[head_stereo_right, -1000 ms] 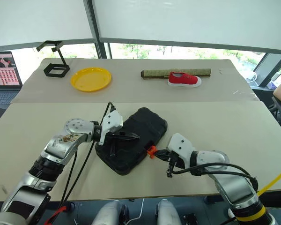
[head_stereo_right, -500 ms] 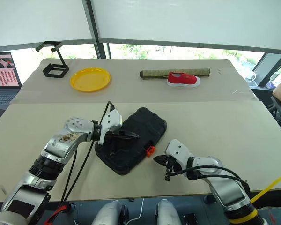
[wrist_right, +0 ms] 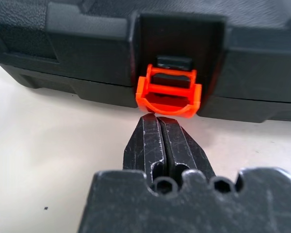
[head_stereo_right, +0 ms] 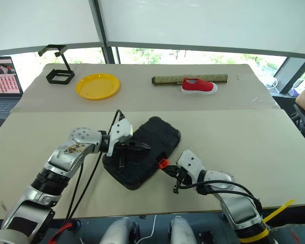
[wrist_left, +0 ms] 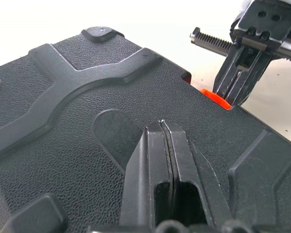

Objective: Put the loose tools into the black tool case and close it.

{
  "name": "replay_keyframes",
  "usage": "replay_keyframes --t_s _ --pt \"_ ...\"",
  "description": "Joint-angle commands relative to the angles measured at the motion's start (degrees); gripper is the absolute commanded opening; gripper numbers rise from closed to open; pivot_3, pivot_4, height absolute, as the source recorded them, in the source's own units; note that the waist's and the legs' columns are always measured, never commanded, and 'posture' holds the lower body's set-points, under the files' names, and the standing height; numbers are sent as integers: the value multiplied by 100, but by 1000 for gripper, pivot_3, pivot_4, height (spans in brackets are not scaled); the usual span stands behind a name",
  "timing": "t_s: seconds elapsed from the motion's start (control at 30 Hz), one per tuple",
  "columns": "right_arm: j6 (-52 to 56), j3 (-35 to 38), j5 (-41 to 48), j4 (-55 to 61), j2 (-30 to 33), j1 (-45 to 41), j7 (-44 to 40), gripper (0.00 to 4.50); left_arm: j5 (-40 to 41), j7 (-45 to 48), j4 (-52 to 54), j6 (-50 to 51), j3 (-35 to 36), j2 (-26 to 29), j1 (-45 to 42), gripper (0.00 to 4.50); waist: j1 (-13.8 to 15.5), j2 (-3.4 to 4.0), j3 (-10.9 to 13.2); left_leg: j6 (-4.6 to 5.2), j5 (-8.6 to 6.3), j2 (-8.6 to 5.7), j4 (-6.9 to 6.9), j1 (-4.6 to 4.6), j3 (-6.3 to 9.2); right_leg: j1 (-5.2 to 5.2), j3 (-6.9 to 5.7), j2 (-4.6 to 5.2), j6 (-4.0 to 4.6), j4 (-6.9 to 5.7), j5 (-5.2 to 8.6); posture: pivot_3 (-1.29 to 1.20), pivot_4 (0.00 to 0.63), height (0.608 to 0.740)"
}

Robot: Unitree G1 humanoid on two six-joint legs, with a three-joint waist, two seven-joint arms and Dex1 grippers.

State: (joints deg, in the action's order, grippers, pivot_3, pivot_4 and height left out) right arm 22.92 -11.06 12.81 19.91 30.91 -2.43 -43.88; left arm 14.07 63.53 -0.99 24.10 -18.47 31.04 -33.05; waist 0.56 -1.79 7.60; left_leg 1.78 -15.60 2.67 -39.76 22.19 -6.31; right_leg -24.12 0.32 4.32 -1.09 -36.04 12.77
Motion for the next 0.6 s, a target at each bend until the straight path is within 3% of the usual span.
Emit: replay_keyframes --t_s 0.03,0.23,0.33,0.37,0.6 --pt "-278 302 281 462 -63 -41 -28 0 -350 -40 -443 222 -286 72 246 54 0 0 0 0 0 0 0 0 0 0 0 0 0 0 0 0 150 740" --pt "-329 388 378 555 -132 -44 -21 0 -365 -30 -465 210 -317 46 282 54 -11 0 0 0 0 2 0 0 0 -1 1 -2 1 0 0 0 150 740" --pt "314 692 790 801 -186 140 160 0 -348 -14 -457 234 -306 47 301 54 -12 0 0 0 0 3 0 -1 0 -1 1 -3 1 -1 0 0 150 740" --pt "545 782 958 912 -148 254 170 594 -339 -19 -456 245 -292 43 307 0 -11 0 0 0 0 4 0 -1 0 -1 1 -3 1 -1 0 0 150 740" --pt "614 847 1012 1187 -132 965 407 2896 -366 0 -498 203 -271 89 335 0 -8 -2 -12 0 0 8 3 -3 0 0 3 0 5 1 3 0 150 740"
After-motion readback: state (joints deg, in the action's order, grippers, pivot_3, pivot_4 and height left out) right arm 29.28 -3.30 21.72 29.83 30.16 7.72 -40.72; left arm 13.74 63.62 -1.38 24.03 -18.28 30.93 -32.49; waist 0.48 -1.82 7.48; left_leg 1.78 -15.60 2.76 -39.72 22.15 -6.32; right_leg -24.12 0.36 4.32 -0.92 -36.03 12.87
